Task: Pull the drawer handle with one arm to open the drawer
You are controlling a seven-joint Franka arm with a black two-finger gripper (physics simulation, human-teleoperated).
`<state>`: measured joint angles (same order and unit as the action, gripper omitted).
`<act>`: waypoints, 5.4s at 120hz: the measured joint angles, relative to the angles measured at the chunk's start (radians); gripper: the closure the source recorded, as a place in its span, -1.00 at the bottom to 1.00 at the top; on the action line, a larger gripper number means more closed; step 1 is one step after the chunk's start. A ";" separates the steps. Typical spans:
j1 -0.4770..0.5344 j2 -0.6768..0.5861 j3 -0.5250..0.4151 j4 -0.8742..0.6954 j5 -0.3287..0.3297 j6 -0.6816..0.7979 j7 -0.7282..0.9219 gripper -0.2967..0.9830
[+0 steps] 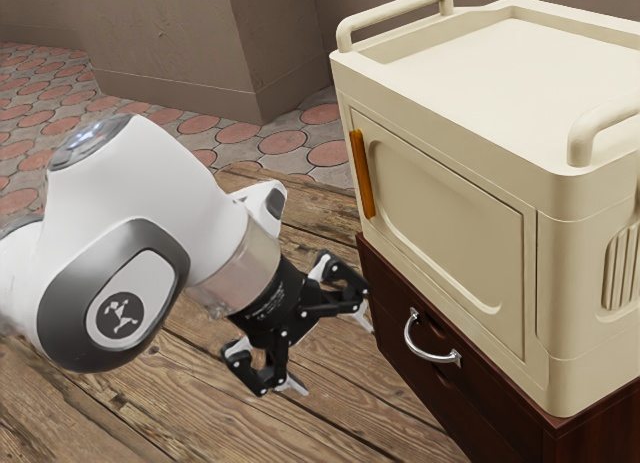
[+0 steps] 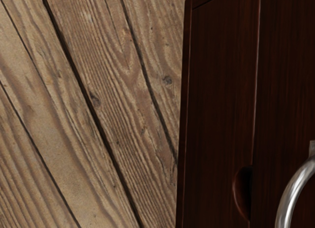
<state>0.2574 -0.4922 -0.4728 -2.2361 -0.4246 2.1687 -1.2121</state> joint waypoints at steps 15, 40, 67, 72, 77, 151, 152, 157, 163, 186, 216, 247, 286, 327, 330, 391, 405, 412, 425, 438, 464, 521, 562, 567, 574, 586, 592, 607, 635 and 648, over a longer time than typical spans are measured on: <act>0.003 0.013 -0.046 -0.022 -0.049 0.086 -0.014 -0.54; 0.008 0.015 -0.055 -0.064 -0.078 0.202 -0.029 -0.54; 0.011 0.071 -0.057 -0.065 -0.077 0.265 -0.021 -0.54; 0.011 0.079 -0.058 -0.065 -0.075 0.270 -0.013 -0.54; 0.011 0.083 -0.058 -0.065 -0.072 0.275 -0.004 -0.54; 0.022 0.157 -0.074 -0.052 -0.060 0.351 0.105 -0.53; 0.022 0.158 -0.074 -0.052 -0.060 0.352 0.105 -0.53; 0.023 0.161 -0.076 -0.054 -0.062 0.354 0.108 -0.53; 0.024 0.164 -0.077 -0.055 -0.065 0.356 0.114 -0.54; 0.024 0.166 -0.078 -0.057 -0.070 0.357 0.129 -0.54; 0.022 0.155 -0.078 -0.060 -0.070 0.350 0.148 -0.53; 0.027 0.120 -0.077 -0.073 -0.068 0.329 0.155 -0.53; 0.032 0.077 -0.074 -0.099 -0.081 0.301 0.159 -0.53; 0.038 0.006 -0.072 -0.139 -0.113 0.269 0.162 -0.53; 0.038 0.000 -0.072 -0.142 -0.118 0.267 0.162 -0.53; -0.058 -0.086 0.012 -0.217 -0.056 0.232 0.158 -0.53; -0.062 -0.097 0.013 -0.235 -0.046 0.229 0.156 -0.53; -0.063 -0.099 0.012 -0.240 -0.043 0.228 0.155 -0.53; -0.062 -0.114 0.011 -0.244 -0.043 0.224 0.153 -0.53; -0.063 -0.141 0.016 -0.256 -0.045 0.211 0.151 -0.53; -0.115 -0.185 0.074 -0.297 -0.051 0.193 0.146 -0.53; -0.150 -0.246 0.109 -0.336 -0.049 0.163 0.137 -0.54; -0.165 -0.287 0.108 -0.356 -0.058 0.137 0.122 -0.53; -0.168 -0.296 0.108 -0.362 -0.056 0.131 0.119 -0.53; -0.171 -0.306 0.108 -0.367 -0.054 0.123 0.116 -0.54; -0.173 -0.322 0.109 -0.383 -0.052 0.113 0.110 -0.53; -0.173 -0.335 0.120 -0.400 -0.050 0.109 0.108 -0.53; -0.175 -0.363 0.137 -0.427 -0.050 0.101 0.102 -0.53; -0.204 -0.399 0.189 -0.454 -0.008 0.076 0.088 -0.53; -0.208 -0.419 0.194 -0.469 -0.003 0.068 0.082 -0.53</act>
<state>0.0489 -0.9110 -0.2785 -2.7046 -0.4274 2.2365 -1.1302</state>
